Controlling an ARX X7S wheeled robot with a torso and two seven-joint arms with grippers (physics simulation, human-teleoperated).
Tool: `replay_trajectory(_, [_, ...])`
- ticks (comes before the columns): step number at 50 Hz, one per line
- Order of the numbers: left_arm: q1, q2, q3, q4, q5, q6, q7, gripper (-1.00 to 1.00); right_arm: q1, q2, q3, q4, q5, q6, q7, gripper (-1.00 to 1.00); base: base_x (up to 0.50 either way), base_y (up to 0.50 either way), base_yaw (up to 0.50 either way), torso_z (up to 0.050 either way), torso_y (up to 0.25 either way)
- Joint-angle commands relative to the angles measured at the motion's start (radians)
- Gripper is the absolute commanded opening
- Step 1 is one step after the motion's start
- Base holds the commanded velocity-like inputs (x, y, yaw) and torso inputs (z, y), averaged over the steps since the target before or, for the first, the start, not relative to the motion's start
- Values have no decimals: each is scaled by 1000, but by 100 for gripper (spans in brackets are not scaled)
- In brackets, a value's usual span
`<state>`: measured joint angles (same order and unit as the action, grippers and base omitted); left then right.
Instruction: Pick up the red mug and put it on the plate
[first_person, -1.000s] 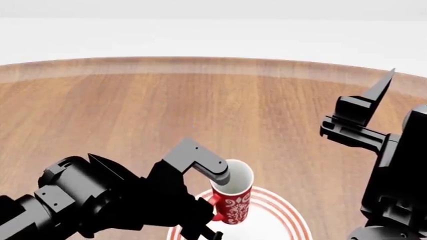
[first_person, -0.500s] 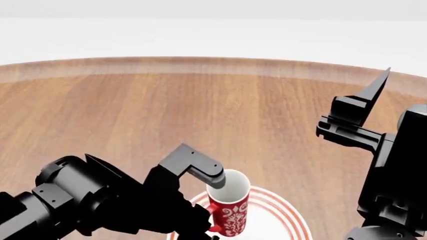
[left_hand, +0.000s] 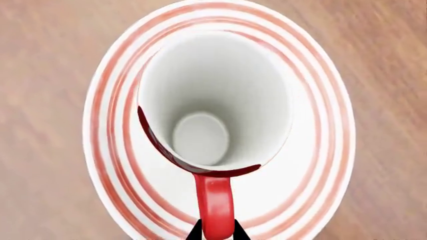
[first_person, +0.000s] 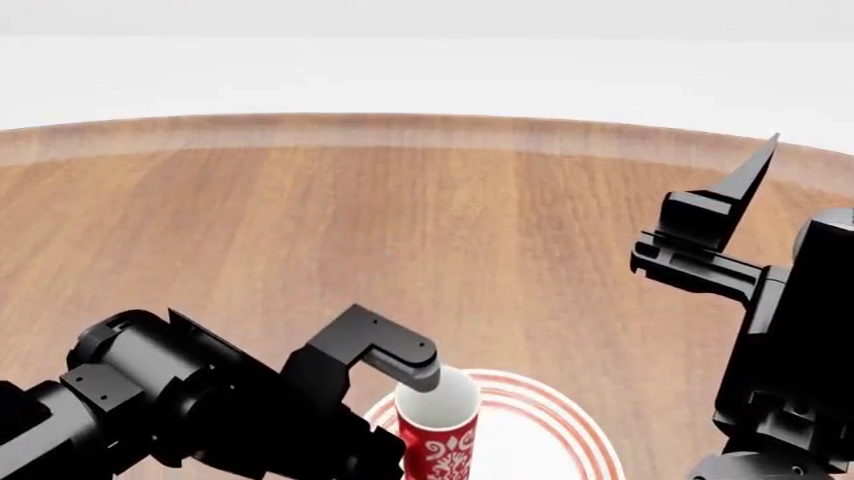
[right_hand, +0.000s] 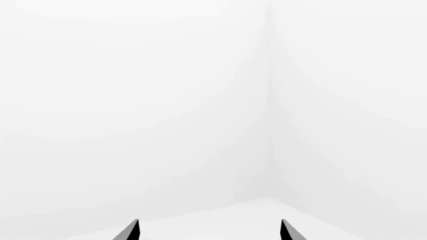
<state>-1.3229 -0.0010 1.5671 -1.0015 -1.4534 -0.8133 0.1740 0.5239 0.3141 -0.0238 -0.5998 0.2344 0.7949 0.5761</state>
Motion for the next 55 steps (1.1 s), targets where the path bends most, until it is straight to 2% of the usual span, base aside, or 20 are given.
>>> replay_trajectory(1, [1, 1, -9, -3, -6, -3, 6, -100, 0, 2, -2, 0, 3, -1, 3, 100, 0, 0, 0, 0, 0])
replay_trajectory(24, [19, 1, -9, -16, -3, 0, 19, -100, 1, 6, -13, 4, 6, -8, 5, 100, 0, 0, 0, 0, 0])
replay_trajectory(25, [19, 1, -9, -16, -2, -1, 20, 100, 1, 7, -13, 4, 6, -8, 5, 100, 0, 0, 0, 0, 0])
replay_trajectory(44, [21, 1, -11, -18, 5, 1, 16, 100, -1, 9, -15, 0, 11, -7, 10, 100, 0, 0, 0, 0, 0])
replay_trajectory(55, [-27, 1, -11, 15, 11, -23, -17, 100, -1, 11, -23, 1, 12, -6, 13, 100, 0, 0, 0, 0, 0])
